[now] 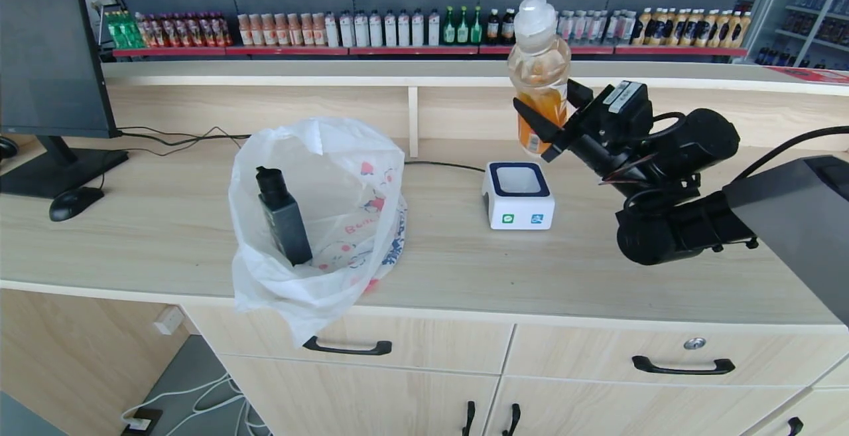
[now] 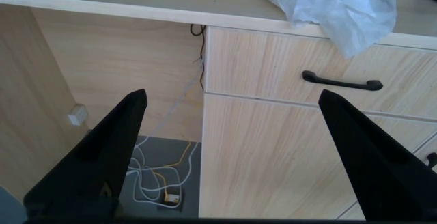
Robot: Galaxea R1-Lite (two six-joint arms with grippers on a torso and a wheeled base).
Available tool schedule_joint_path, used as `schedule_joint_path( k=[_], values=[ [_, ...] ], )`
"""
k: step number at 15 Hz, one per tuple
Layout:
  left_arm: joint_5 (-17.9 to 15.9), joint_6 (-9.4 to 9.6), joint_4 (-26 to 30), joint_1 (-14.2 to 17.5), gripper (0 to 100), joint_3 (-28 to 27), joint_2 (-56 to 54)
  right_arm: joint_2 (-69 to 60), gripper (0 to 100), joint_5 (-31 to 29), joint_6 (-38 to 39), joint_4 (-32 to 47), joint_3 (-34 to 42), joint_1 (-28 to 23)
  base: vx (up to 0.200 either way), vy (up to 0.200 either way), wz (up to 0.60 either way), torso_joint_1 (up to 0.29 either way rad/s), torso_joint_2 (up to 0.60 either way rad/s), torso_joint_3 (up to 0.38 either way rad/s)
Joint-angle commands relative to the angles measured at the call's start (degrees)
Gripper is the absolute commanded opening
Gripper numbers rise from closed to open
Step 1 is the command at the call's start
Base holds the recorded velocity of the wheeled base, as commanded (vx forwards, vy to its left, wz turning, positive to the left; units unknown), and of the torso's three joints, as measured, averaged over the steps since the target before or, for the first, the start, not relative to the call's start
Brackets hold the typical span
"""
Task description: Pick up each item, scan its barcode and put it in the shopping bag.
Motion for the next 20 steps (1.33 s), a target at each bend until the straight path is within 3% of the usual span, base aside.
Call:
schedule_joint_path(
  k=[1,5,9,12,16,20],
  values=[
    [0.01,-0.02,-0.04,0.00,100,0.00,0.06,-2.11,0,-3.09,1.95,-0.06,0.21,0.17,0.000,0.000,0.00,0.000,0.00,0.000],
    [0.01,-0.11,-0.04,0.00,100,0.00,0.06,-7.38,0,-11.97,7.92,-0.06,5.13,0.70,0.000,0.000,0.00,0.000,0.00,0.000],
    [0.01,-0.11,-0.04,0.00,100,0.00,0.06,-16.79,0,-26.29,12.32,-0.06,25.26,3.25,0.000,0.000,0.00,0.000,0.00,0.000],
    [0.01,-0.11,-0.04,0.00,100,0.00,0.06,-18.81,0,-27.53,14.43,-0.06,27.19,7.12,0.000,0.000,0.00,0.000,0.00,0.000],
    [0.01,-0.11,-0.04,0.00,100,0.00,0.06,-19.51,0,-28.23,14.60,-0.06,28.34,7.64,-0.200,0.000,0.00,0.005,0.00,-0.001],
    [0.01,-0.20,-0.04,0.00,100,0.00,0.06,-22.24,0,-28.40,16.80,-0.06,34.75,7.64,0.000,0.050,0.00,-0.003,0.00,0.004]
  ],
)
